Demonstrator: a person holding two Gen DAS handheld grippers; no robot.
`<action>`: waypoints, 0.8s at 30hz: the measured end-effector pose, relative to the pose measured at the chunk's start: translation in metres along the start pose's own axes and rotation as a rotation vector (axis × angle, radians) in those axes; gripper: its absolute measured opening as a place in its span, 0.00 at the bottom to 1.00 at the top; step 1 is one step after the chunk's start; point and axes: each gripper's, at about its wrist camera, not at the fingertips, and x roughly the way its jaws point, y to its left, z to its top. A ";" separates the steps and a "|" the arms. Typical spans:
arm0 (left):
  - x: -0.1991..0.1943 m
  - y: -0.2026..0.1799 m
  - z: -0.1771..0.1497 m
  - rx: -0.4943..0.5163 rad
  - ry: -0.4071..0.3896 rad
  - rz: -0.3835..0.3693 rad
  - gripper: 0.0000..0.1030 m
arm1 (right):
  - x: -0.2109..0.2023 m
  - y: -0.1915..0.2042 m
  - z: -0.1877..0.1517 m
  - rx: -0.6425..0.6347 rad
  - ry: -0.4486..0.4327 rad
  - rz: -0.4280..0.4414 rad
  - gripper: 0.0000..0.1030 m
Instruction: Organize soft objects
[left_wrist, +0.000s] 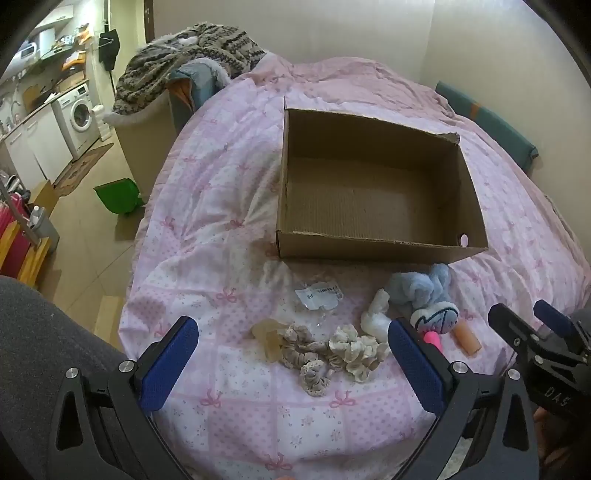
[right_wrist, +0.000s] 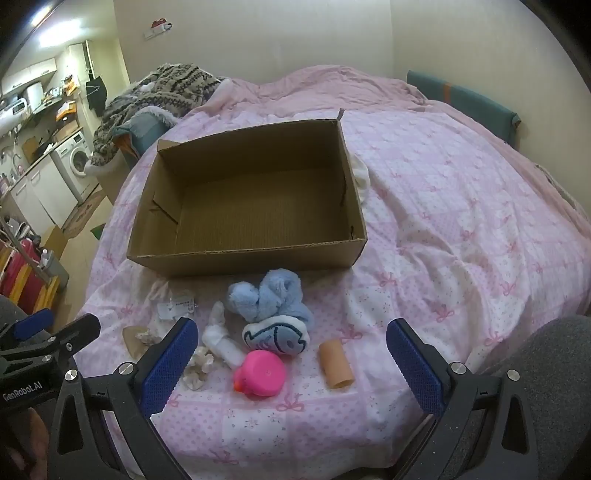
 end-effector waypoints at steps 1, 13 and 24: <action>-0.002 -0.002 -0.001 0.001 0.000 0.001 1.00 | 0.000 -0.001 0.000 0.005 0.000 0.003 1.00; -0.002 0.001 0.000 -0.006 0.002 -0.001 1.00 | 0.002 0.000 0.000 0.003 0.000 -0.002 1.00; -0.002 0.001 0.000 -0.005 0.003 -0.001 1.00 | 0.002 0.000 0.000 0.001 0.003 -0.005 1.00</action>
